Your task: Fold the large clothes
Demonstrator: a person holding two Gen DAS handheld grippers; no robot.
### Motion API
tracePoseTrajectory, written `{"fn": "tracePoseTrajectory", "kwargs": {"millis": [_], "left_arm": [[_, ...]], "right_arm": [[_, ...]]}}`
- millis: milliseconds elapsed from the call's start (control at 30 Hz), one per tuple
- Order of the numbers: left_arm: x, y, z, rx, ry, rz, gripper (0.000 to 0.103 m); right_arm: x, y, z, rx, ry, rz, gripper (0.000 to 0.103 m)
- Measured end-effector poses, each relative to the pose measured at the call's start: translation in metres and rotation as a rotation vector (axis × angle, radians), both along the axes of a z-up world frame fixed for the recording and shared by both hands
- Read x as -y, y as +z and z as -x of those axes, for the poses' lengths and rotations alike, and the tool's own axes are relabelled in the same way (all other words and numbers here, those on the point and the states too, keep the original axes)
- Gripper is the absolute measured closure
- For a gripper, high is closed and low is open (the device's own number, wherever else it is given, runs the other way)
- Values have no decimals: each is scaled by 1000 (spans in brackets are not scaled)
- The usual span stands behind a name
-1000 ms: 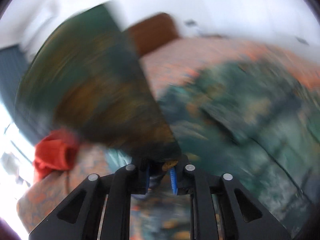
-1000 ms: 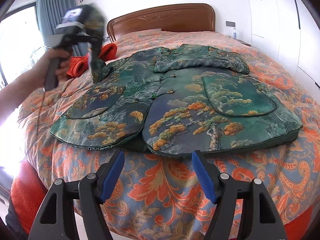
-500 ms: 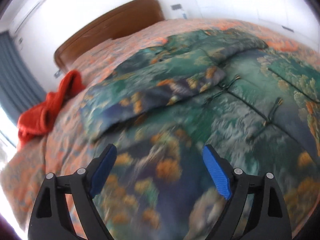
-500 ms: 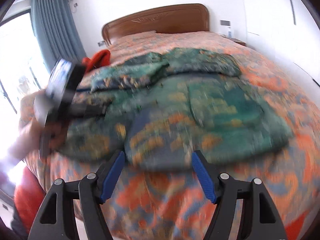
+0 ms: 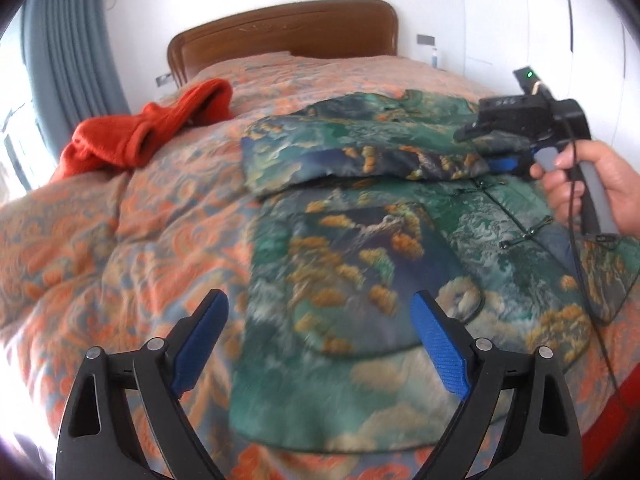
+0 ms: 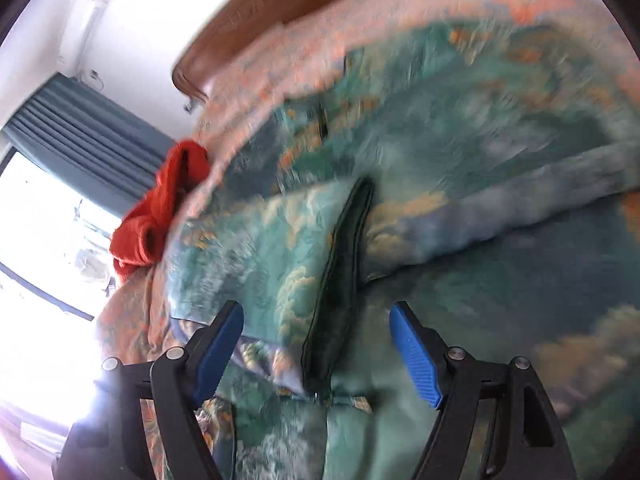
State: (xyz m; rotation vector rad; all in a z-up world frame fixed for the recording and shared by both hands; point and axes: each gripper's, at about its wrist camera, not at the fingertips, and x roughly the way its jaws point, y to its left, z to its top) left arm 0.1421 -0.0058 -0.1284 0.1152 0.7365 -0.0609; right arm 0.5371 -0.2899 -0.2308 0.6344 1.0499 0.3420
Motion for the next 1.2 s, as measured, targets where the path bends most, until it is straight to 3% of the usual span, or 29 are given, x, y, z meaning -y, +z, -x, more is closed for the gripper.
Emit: {"fn": "tracePoseTrajectory", "kwargs": {"millis": [33, 67, 100, 133, 200, 367, 467, 633, 733, 800, 833, 900, 1067, 1200], "left_arm": [[-3, -2, 1, -3, 7, 2, 10], [-6, -4, 3, -5, 13, 2, 10], [-9, -7, 4, -9, 21, 1, 10], [-11, -10, 4, -18, 28, 3, 10], [-13, -12, 3, -37, 34, 20, 10], [-7, -1, -2, -31, 23, 51, 10], [0, 6, -7, -20, 12, 53, 10], [7, 6, -20, -57, -12, 58, 10], [6, 8, -34, -83, -17, 62, 10], [3, 13, -48, -87, -27, 78, 10], [1, 19, -59, -83, -30, 88, 9], [-3, 30, -84, -72, -29, 112, 4], [-7, 42, -182, -30, 24, 166, 4], [2, 18, -250, -47, 61, 148, 5]], "right_arm": [[-4, -6, -2, -23, -1, -2, 30], [-11, -11, -3, -43, -3, 1, 43], [-15, -12, -2, -45, 7, 4, 68], [-22, -10, -3, -47, 44, 8, 79], [-32, 8, 0, 8, 67, 73, 85], [-44, 82, -18, 270, 74, 314, 85], [-38, 97, -47, 305, 39, 384, 85], [-36, 57, -85, 220, -5, 472, 85], [-34, 13, -94, 76, -9, 477, 71], [-32, 0, -94, 51, -26, 449, 66], [-30, 2, -90, 69, -34, 431, 62], [-27, 10, -80, 87, -27, 405, 43], [-8, 62, -17, 245, -27, 377, 42], [7, 86, 64, 355, -10, 345, 39]]}}
